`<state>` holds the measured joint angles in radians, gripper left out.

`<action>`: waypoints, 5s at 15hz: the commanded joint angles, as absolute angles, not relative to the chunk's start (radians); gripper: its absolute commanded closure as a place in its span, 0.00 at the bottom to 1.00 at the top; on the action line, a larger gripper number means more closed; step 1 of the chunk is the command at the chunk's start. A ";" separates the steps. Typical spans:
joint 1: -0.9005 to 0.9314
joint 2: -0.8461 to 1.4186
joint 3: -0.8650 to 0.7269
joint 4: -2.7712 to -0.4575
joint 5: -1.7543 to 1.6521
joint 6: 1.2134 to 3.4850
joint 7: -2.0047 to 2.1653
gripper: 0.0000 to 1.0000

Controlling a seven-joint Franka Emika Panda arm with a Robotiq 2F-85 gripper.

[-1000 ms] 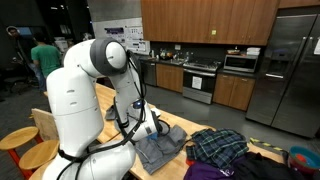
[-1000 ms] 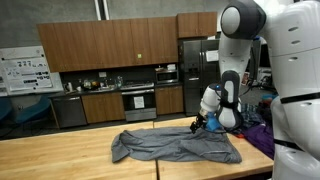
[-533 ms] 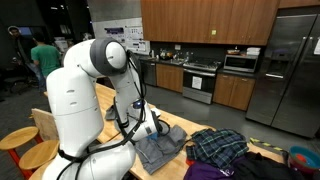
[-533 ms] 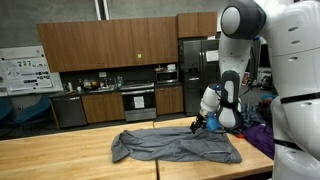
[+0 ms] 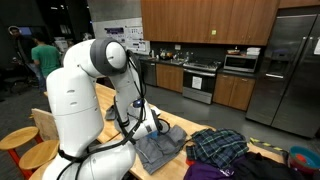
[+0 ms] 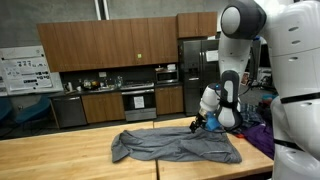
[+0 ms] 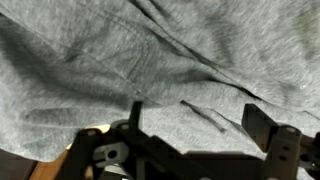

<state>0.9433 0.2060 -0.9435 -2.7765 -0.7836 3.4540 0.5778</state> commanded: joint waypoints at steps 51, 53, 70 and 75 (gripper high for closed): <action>2.463 -0.837 -2.610 -1.895 -1.125 2.819 0.811 0.00; 2.454 -0.820 -2.609 -1.912 -1.133 2.843 0.831 0.00; 2.293 -0.252 -2.582 -2.463 -1.370 2.929 1.076 0.00; 2.177 -0.188 -2.488 -2.561 -1.029 2.914 0.652 0.00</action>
<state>2.2576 -0.2616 -2.5550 -2.4982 -1.1864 2.9040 0.8488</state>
